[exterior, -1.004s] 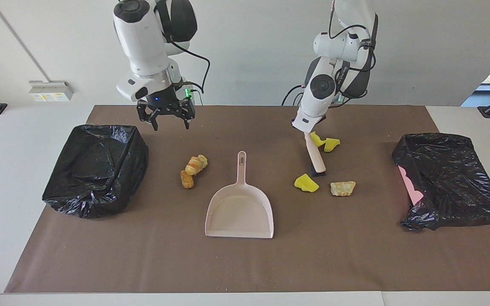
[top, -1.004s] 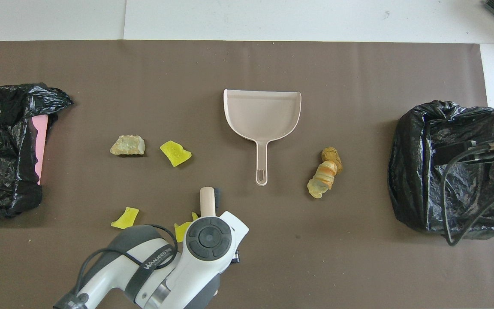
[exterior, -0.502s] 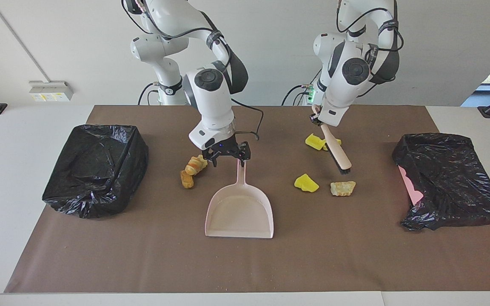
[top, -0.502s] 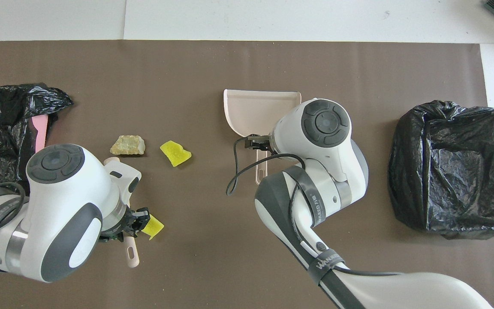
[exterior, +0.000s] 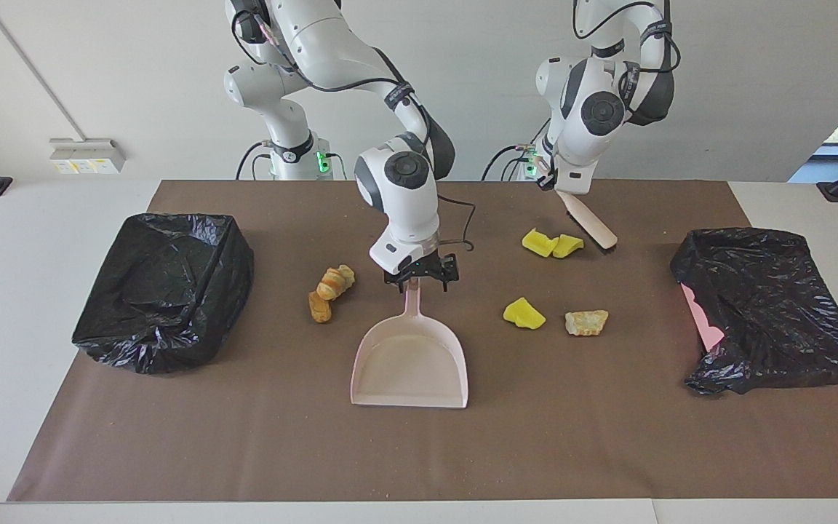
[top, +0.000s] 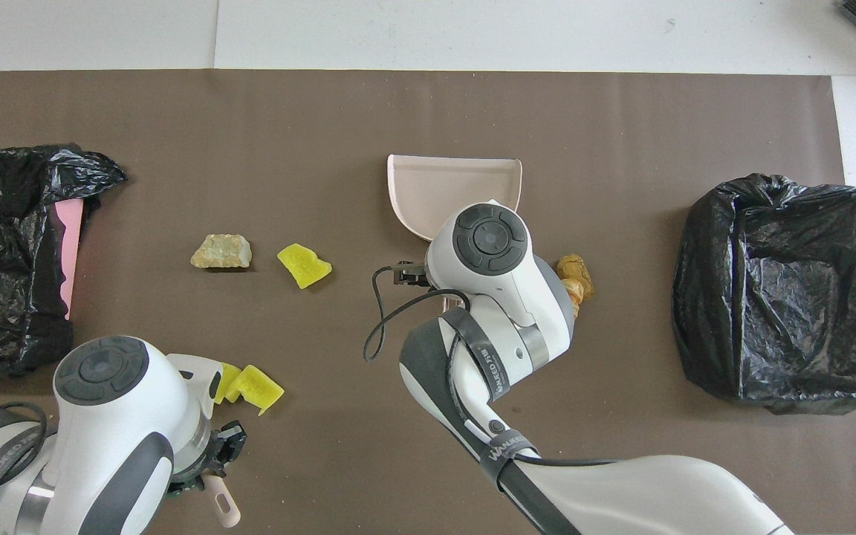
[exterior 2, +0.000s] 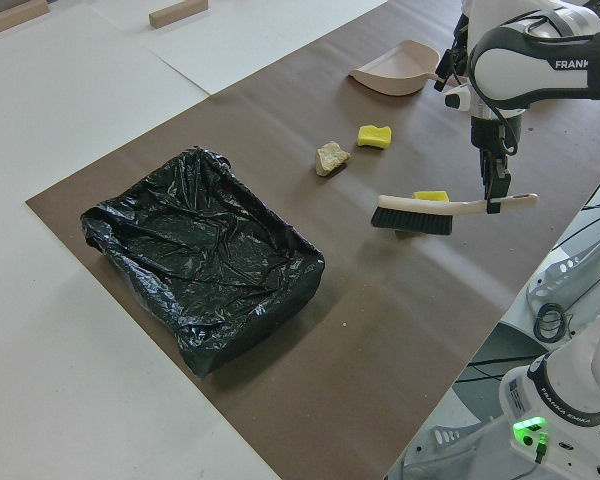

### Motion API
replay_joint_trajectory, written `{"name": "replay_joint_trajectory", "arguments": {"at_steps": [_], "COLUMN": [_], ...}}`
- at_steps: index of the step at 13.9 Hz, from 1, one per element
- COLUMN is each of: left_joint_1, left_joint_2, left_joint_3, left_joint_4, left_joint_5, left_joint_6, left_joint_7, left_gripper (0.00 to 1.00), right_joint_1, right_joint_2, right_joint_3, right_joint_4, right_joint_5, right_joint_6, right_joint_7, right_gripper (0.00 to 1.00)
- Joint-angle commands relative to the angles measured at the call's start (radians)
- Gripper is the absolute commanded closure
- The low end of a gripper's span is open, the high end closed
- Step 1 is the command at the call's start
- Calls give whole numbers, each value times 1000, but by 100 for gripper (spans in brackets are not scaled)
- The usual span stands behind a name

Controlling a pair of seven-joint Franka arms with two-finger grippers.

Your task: Sweep and dump trash in bin

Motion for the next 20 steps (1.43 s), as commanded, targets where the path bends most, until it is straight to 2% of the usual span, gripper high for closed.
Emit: {"name": "replay_joint_trajectory", "arguments": {"at_steps": [1, 2, 3, 4, 5, 6, 7, 10, 11, 12, 14, 17, 20], "left_joint_1": [-23, -32, -37, -61, -90, -100, -101, -141, -140, -128, -105, -60, 16], "left_joint_2": [-33, -35, -29, -23, -7, 23, 43, 109, 140, 177, 233, 306, 252], "left_joint_3": [-3, -3, -4, -5, -5, -5, -6, -5, -3, -1, 2, 3, 5], "left_joint_4": [-90, -101, -98, -98, -96, -89, -86, -46, -5, 43, 120, 253, 293], "left_joint_5": [-48, -71, -101, -134, -156, -189, -210, -216, -214, -216, -217, -214, -198], "left_joint_6": [59, 72, 92, 154, 215, 256, 300, 418, 422, 416, 408, 327, 177], "left_joint_7": [-43, -56, -85, -100, -105, -100, -94, -85, -39, 90, 208, 252, 378], "left_gripper": [100, 100, 100, 100, 100, 100, 100, 100, 100, 100, 100, 100, 100], "right_joint_1": [-11, -11, -13, -13, -13, -13, -11, -14, -16, -20, -69, -138, -172], "right_joint_2": [-11, -11, -11, -11, -11, -11, -12, -12, -14, -17, -43, -124, -146], "right_joint_3": [4, 4, 4, 4, 4, 4, 4, 4, 4, 4, 4, 2, 2], "right_joint_4": [-8, -8, -8, -8, -8, -8, -8, -5, -5, -5, -5, -11, -17], "right_joint_5": [-1, -1, -1, -1, 0, 0, 7, 2, 1, 0, 11, -1, -1], "right_joint_6": [-13, -13, -15, -19, -22, -25, -27, -36, -35, -36, -82, -221, -298], "right_joint_7": [-2, 0, -2, -3, -3, 9, 27, 18, -2, -84, -427, -777, -1179], "right_gripper": [0, 0, 11, 30, 59, 93, 100, 100, 100, 100, 100, 100, 100]}}
